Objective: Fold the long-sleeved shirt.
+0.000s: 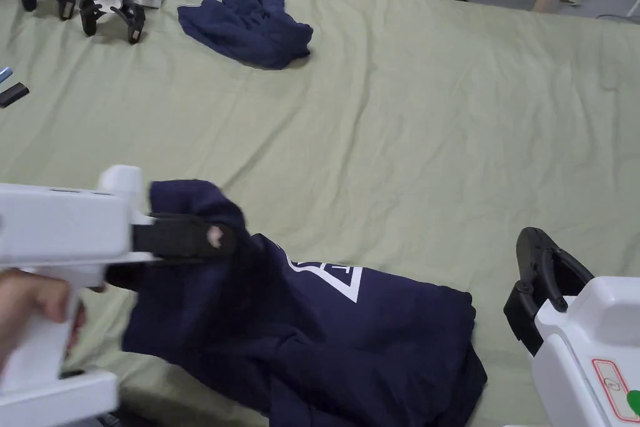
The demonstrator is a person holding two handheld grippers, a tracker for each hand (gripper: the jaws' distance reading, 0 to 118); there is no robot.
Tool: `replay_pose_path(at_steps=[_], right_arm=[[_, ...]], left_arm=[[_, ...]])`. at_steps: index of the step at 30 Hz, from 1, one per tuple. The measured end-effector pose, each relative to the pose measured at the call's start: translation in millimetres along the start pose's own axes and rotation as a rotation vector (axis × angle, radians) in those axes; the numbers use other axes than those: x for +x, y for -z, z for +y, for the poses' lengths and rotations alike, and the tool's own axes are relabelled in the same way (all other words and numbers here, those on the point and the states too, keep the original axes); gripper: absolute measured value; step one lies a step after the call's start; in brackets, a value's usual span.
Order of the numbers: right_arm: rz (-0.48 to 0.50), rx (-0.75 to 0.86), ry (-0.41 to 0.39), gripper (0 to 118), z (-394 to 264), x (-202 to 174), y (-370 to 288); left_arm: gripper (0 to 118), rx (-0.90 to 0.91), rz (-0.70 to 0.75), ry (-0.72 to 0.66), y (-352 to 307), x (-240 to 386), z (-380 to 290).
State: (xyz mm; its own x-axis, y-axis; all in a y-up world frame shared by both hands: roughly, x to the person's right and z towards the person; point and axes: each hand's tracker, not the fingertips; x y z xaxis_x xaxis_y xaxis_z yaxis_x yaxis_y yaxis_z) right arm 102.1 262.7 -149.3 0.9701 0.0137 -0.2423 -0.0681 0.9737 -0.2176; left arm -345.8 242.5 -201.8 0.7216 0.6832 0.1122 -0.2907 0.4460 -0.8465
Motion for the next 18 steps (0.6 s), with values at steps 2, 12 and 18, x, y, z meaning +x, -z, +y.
replay_pose_path(at_steps=[2,12,18], right_arm=[[-0.020,0.002,0.012,0,-1,6,-2],[-0.079,-0.011,0.045,0,-7,37,-14],[-0.119,0.000,0.036,0,-5,53,-21]], left_arm=[[14,-0.014,-0.017,-0.002,42,31,-15],[24,-0.260,0.048,0.082,231,125,-86],[110,-0.084,-0.122,0.153,162,157,-73]])
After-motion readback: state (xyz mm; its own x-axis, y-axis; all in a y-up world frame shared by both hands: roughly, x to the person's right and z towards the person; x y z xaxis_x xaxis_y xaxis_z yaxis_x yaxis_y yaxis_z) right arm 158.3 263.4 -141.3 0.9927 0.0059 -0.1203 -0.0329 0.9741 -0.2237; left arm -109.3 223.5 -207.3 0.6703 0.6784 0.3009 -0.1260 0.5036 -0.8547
